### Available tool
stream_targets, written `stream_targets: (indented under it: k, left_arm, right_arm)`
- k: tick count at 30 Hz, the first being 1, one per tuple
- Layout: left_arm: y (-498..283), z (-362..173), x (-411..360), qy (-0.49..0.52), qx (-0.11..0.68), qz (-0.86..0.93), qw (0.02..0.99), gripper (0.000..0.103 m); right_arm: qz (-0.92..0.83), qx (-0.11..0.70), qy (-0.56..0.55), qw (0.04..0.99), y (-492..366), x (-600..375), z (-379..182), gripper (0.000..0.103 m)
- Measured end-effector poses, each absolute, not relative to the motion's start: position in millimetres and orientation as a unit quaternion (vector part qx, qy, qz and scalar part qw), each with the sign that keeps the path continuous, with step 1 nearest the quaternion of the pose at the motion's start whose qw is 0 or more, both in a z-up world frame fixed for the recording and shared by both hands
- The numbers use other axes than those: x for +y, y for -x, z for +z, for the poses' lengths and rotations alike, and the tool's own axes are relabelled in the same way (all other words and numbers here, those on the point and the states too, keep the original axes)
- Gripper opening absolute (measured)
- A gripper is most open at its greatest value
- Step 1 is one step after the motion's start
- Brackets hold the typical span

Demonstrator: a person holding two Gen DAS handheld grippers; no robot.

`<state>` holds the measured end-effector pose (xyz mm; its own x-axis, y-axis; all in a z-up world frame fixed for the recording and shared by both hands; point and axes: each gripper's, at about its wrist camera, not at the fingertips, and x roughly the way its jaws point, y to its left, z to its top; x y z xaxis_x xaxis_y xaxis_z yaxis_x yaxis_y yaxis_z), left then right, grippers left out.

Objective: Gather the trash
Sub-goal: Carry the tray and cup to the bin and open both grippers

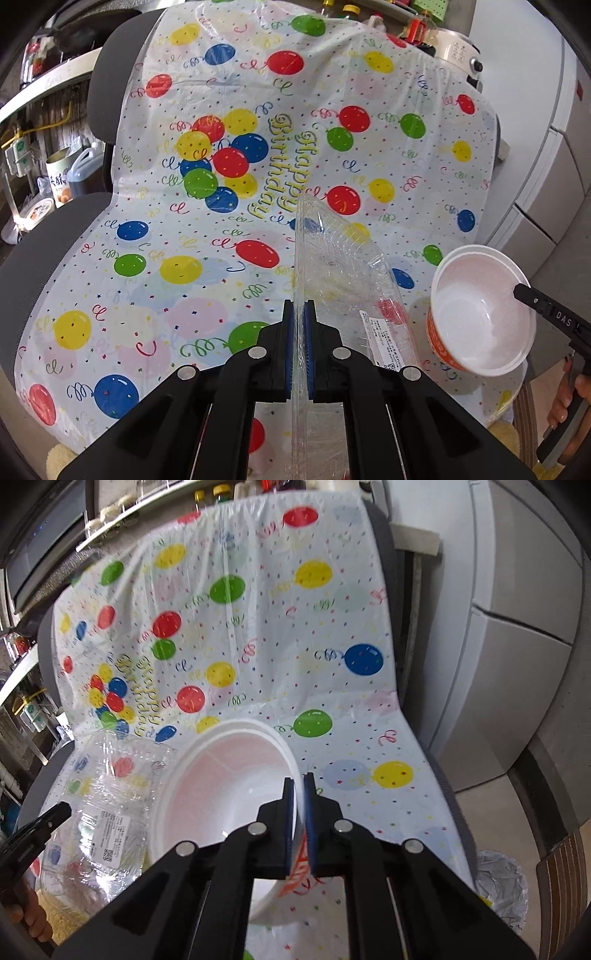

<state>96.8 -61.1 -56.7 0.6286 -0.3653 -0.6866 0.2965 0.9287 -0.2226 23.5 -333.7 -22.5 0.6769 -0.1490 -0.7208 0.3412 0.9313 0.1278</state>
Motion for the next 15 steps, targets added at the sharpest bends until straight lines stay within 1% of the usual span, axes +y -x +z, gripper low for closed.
stream_targets:
  k: [7,15]
  left_arm:
    - [-71.9,-33.5,-87.1,0.041,0.363,-0.212,0.906,0.006]
    - [-47.3,-23.7,-153.2,0.034,0.346,-0.255,0.902,0.006]
  right_arm:
    - [-0.149,0.347,-0.131,0.917,24.9,-352.1,0.6,0.006]
    - [-0.206,0.324,-0.139,0.913,97.2,-400.1,9.9,0.006]
